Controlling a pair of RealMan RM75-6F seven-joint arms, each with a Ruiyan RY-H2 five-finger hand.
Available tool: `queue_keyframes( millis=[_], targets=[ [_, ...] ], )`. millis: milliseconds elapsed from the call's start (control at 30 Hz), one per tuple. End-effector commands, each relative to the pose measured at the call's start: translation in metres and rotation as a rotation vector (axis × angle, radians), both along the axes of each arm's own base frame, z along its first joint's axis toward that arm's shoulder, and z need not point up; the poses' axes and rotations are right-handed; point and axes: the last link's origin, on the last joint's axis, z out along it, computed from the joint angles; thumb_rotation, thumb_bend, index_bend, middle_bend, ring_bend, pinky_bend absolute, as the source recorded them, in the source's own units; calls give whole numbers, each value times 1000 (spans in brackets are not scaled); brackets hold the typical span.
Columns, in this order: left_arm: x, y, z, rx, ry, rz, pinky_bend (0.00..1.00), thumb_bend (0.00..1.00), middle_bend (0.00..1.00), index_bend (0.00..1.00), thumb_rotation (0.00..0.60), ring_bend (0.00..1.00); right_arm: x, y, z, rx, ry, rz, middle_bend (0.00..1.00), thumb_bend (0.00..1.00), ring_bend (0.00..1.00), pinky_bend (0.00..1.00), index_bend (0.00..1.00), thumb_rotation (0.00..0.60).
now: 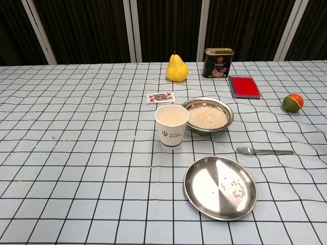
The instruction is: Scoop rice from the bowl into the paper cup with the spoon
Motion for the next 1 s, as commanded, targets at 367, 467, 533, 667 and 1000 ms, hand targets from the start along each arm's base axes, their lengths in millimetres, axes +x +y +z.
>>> queue_keyframes(
  millis=[367, 467, 533, 667, 1000],
  targets=[
    [1, -1, 0, 0, 1, -5, 0, 21, 0, 0, 600, 0, 0, 1, 0, -3, 1, 4, 0, 293, 0, 3, 0, 600],
    [1, -1, 1, 1, -6, -2, 0, 21, 0, 0, 600, 0, 1, 1, -1, 1, 2, 2, 0, 292, 0, 3, 0, 600],
    [1, -1, 1, 2, -7, -3, 0, 21, 0, 0, 600, 0, 1, 1, -2, 3, 0, 4, 0, 292, 0, 3, 0, 600],
    [1, -2, 2, 1, -13, -8, 0, 21, 0, 0, 600, 0, 4, 2, -3, 6, -2, 11, 0, 293, 0, 3, 0, 600],
    [1, -4, 3, 0, -14, -16, 0, 21, 0, 0, 600, 0, 21, -10, -6, -25, -11, 100, 402, 292, 457, 631, 34, 600]
  ],
)
